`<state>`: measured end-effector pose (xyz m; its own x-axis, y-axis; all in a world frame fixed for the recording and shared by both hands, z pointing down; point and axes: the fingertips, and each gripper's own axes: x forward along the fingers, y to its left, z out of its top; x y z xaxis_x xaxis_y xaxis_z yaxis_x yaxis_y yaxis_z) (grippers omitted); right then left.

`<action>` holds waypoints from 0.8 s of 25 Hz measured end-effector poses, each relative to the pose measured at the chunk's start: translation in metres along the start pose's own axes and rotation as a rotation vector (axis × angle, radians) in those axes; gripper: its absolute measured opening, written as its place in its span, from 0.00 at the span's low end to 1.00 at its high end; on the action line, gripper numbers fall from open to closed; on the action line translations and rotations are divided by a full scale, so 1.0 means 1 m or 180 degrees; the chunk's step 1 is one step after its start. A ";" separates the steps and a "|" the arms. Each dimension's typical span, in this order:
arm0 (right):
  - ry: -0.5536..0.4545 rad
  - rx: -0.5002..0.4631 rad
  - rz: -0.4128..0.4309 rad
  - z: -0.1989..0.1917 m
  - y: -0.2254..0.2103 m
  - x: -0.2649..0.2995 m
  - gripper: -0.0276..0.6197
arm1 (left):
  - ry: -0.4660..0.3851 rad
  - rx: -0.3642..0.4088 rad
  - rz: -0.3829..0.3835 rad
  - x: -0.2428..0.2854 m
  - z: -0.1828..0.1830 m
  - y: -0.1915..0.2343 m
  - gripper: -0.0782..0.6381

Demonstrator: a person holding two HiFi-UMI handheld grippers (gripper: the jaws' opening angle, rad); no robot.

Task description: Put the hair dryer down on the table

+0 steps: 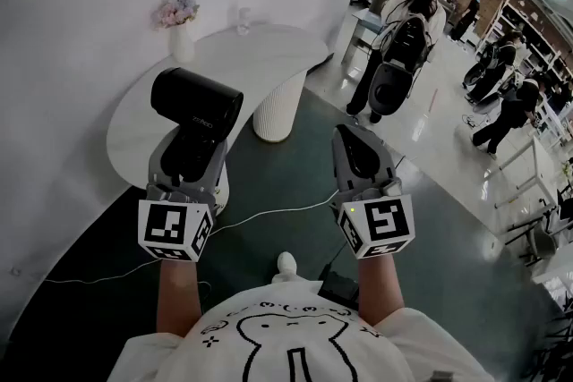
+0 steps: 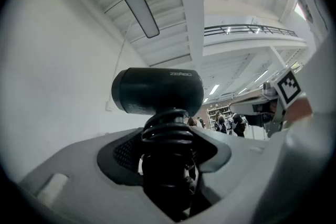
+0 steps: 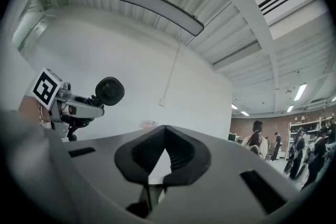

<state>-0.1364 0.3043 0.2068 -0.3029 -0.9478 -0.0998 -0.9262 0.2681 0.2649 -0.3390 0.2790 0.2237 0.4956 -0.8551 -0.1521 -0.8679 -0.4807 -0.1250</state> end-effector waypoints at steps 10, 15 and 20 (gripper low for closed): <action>0.0115 0.0007 -0.0173 -0.033 -0.076 0.030 0.04 | 0.0027 -0.0076 -0.0201 0.090 -0.015 -0.029 0.47; 0.0165 0.0091 -0.0282 -0.054 -0.124 0.042 0.04 | 0.0067 -0.0049 -0.0297 0.140 -0.021 -0.052 0.47; 0.0188 0.0166 -0.0286 -0.075 -0.170 0.066 0.04 | 0.0067 -0.0038 -0.0351 0.196 -0.027 -0.073 0.47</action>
<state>0.0182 0.1835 0.2271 -0.2057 -0.9765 -0.0638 -0.9600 0.1887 0.2069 -0.1798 0.1415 0.2298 0.5874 -0.8007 -0.1175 -0.8086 -0.5743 -0.1281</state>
